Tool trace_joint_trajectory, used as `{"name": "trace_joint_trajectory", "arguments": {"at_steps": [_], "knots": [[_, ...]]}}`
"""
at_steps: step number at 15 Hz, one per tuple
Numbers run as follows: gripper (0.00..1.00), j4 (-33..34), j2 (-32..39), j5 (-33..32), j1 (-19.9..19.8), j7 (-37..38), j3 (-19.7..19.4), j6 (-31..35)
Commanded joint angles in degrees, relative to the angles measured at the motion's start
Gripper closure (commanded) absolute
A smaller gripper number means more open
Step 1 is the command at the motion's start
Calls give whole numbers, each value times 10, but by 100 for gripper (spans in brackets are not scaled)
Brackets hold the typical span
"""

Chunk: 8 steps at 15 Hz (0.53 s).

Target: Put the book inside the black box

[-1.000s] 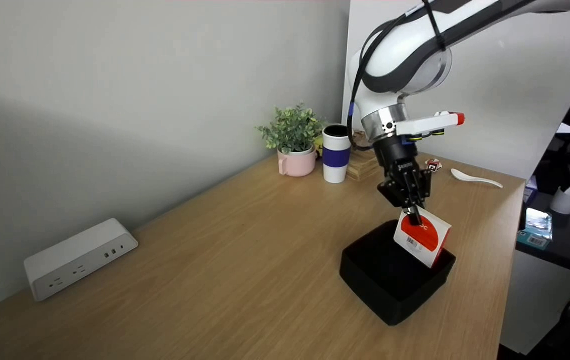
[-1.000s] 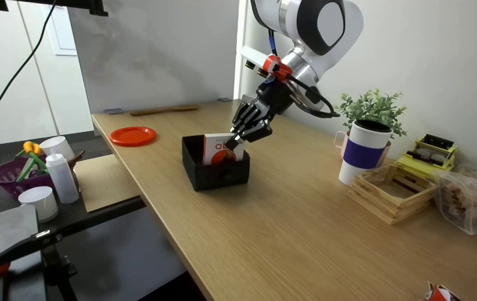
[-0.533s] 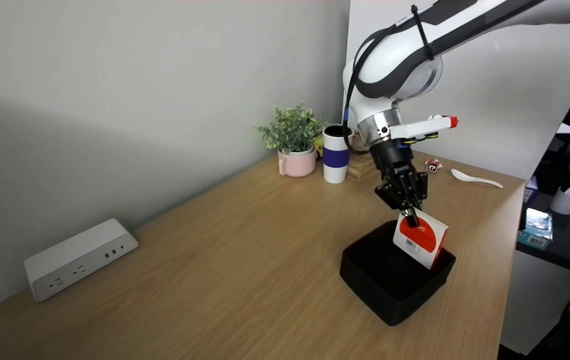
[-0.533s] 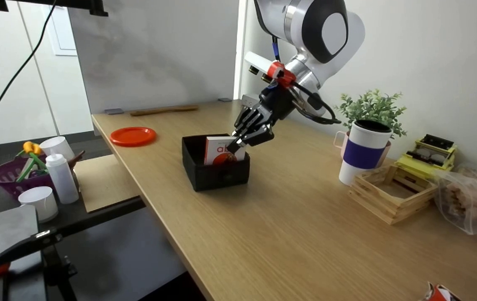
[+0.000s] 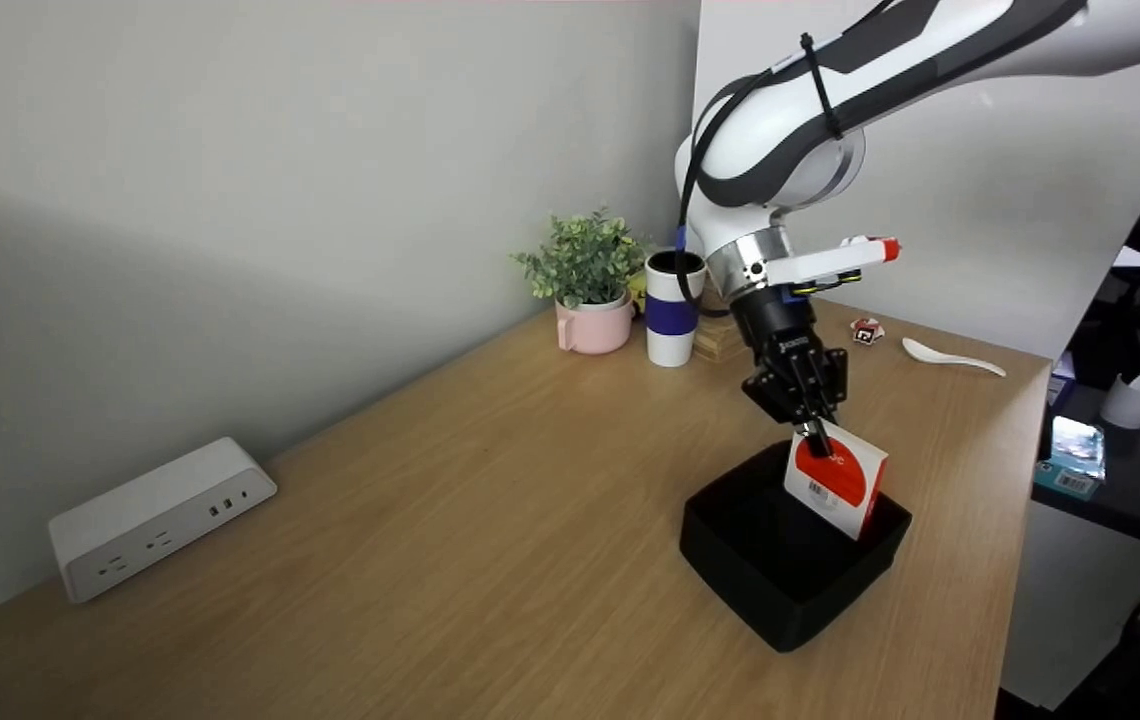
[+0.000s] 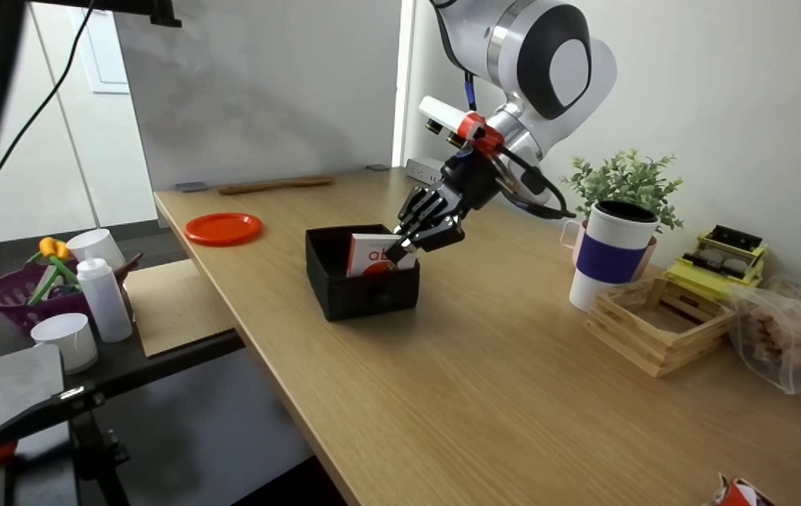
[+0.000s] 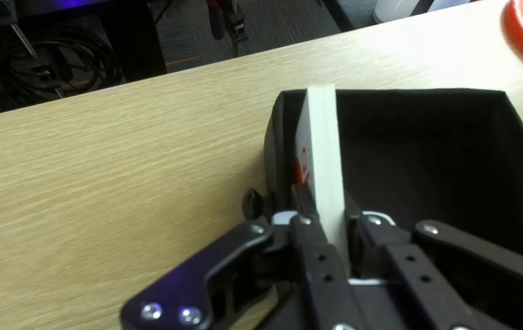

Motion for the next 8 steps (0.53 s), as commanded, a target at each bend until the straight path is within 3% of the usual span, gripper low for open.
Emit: {"name": "trace_joint_trajectory", "arguments": {"at_steps": [1, 2, 8], "knots": [[96, 43, 24, 5, -8, 12, 4, -36], [68, 48, 27, 5, -8, 13, 4, -38], [26, 64, 35, 6, -8, 20, 4, -46]]}}
